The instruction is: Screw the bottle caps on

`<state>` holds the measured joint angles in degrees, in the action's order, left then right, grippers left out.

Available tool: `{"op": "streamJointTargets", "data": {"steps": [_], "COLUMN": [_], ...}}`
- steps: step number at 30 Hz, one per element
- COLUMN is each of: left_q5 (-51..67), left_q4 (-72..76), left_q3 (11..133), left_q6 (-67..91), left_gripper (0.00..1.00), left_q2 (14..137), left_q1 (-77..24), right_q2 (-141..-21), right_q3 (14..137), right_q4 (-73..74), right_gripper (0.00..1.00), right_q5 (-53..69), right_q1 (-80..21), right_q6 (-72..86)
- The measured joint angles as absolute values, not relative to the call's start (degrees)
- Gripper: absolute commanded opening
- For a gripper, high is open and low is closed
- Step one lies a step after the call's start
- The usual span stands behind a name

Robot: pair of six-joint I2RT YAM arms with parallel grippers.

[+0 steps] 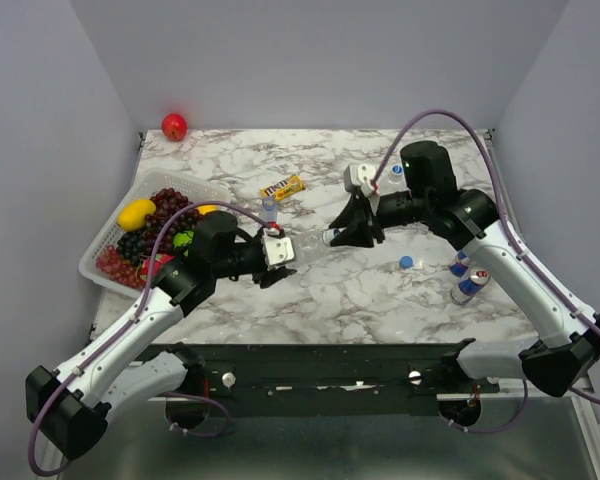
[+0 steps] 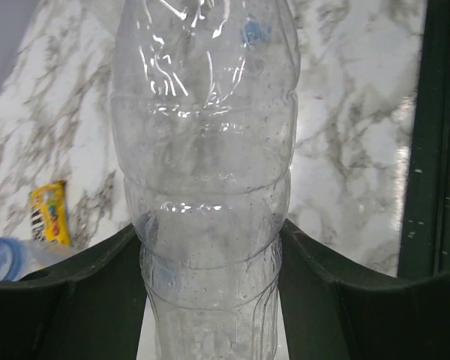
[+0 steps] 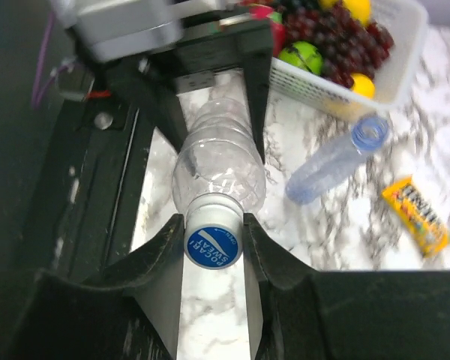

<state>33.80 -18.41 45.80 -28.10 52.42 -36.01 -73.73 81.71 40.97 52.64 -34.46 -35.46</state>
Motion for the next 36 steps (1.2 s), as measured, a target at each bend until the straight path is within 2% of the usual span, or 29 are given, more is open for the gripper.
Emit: {"op": "streamJointTargets", "data": {"steps": [3, 7, 8, 9, 10, 13, 17, 23, 27, 30, 31, 36], "left_q5": [23.3, 9.2, 6.4, 4.3, 3.2, 1.7, 11.2, 29.5, 37.8, 41.8, 42.6, 43.7], "left_q4": [-14.4, -12.1, -11.9, -11.9, -11.8, -11.0, -10.6, -11.0, -11.3, -12.6, -12.7, -13.6], "left_q3": [44.1, 43.5, 43.5, 43.5, 43.5, 43.5, 43.6, 46.9, 49.3, 50.2, 50.2, 50.2], "left_q6": [-27.4, -26.7, -26.7, -26.7, -26.7, -27.0, -25.3, -20.0, -19.0, -19.0, -19.0, -18.3], "left_gripper": [0.00, 0.00, 0.00, 0.00, 0.00, 0.00, 0.00, 0.00, 0.00, 0.00, 0.00, 0.00], "left_q2": [51.4, 52.3, 53.0, 53.7, 54.2, 54.8, 53.3, 53.6, 54.4, 55.1, 55.3, 55.9], "left_q1": [-38.4, -42.3, -42.7, -42.9, -42.9, -42.7, -37.9, -31.4, -31.5, -31.4, -31.4, -31.0], "right_q2": [-75.2, -81.4, -83.3, -84.8, -86.0, -87.4, -83.9, -67.5, -67.2, -70.2, -71.1, -73.6], "right_q3": [81.8, 84.4, 85.2, 85.7, 86.1, 86.2, 85.4, 73.1, 72.6, 72.3, 72.3, 72.6], "right_q4": [35.5, 33.4, 33.3, 33.1, 32.8, 30.4, 25.3, 16.6, 12.0, 9.4, 8.9, 7.3], "right_gripper": [0.00, 0.00, 0.07, 0.27, 0.61, 0.81, 0.83, 0.82, 0.80, 0.74, 0.68, 0.55], "right_q5": [44.4, 42.4, 42.4, 42.4, 42.7, 44.1, 49.6, 60.8, 66.2, 67.0, 67.0, 69.1], "right_q1": [-34.2, -31.1, -30.4, -29.9, -29.2, -27.4, -23.7, -23.3, -23.7, -23.7, -23.9, -24.4], "right_q6": [-13.3, 10.2, 13.8, 16.3, 18.2, 21.0, 12.2, -4.7, -7.6, -7.5, -7.4, -6.1]}}
